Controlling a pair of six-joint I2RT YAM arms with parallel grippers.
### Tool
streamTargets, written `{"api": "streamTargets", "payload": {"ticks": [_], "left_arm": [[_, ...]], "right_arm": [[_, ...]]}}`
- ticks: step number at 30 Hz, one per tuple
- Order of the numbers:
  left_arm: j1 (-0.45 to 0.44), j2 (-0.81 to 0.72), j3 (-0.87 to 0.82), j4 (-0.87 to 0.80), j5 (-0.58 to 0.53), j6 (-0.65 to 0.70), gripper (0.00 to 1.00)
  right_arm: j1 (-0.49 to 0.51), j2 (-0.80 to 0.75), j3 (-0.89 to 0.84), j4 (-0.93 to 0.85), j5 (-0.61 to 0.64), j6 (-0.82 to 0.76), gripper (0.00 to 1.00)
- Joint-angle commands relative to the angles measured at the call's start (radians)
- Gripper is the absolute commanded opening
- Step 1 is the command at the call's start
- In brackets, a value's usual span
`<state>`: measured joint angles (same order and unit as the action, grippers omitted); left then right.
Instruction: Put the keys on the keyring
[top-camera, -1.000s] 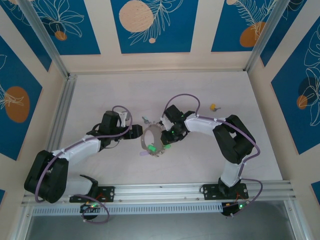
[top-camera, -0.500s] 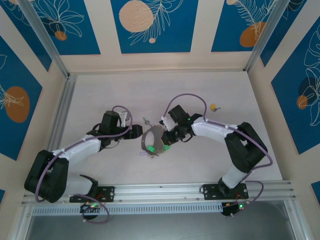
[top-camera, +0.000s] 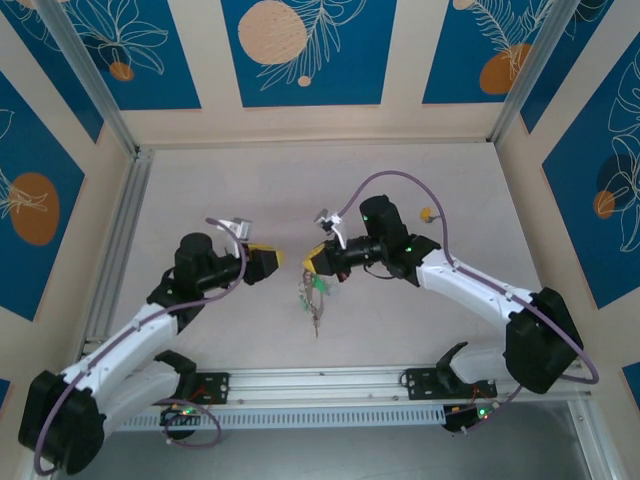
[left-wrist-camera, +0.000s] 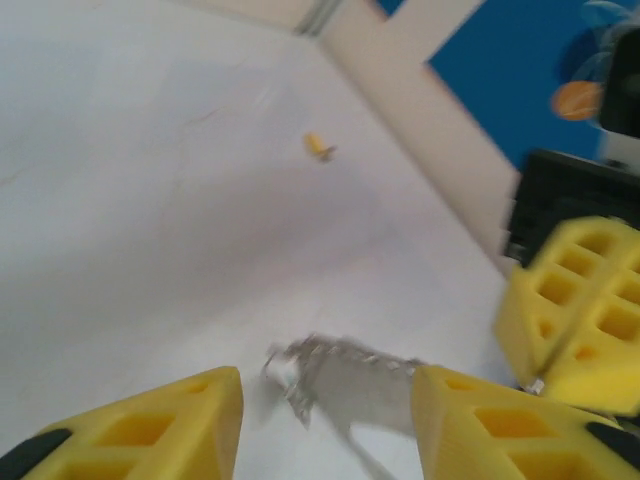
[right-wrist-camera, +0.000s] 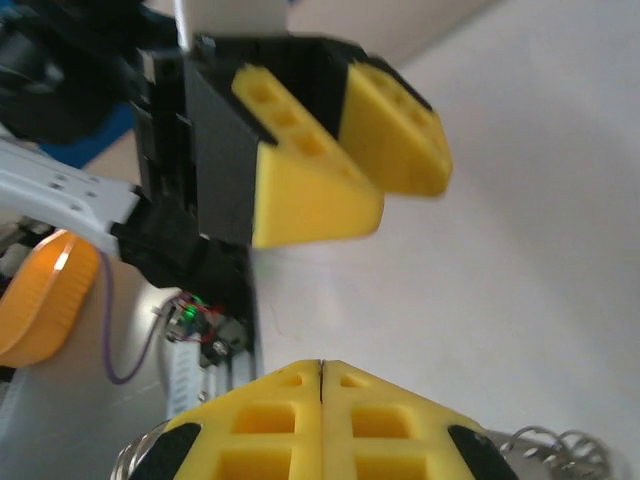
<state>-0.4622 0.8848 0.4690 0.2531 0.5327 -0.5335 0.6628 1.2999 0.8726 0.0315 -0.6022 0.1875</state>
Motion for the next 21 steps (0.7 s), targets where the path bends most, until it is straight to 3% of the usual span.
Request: {"api": "streamTargets", "payload": {"ticks": [1,6,21], "left_arm": [[-0.024,-0.068,-0.034,0.196,0.113,-0.042,0.41],[-0.04,-0.091,-0.043,0.321,0.193,-0.097,0.3],[-0.127,-0.024,0.016,0.374,0.222,-0.052,0.29]], "right_arm": [[-0.01,-0.053,-0.031,0.254,-0.123,0.078,0.0],[-0.011,-0.07,-0.075,0.478,-0.111,0.18,0.0],[0.002,-0.031,-0.129,0.755,-0.112,0.317,0.0]]}}
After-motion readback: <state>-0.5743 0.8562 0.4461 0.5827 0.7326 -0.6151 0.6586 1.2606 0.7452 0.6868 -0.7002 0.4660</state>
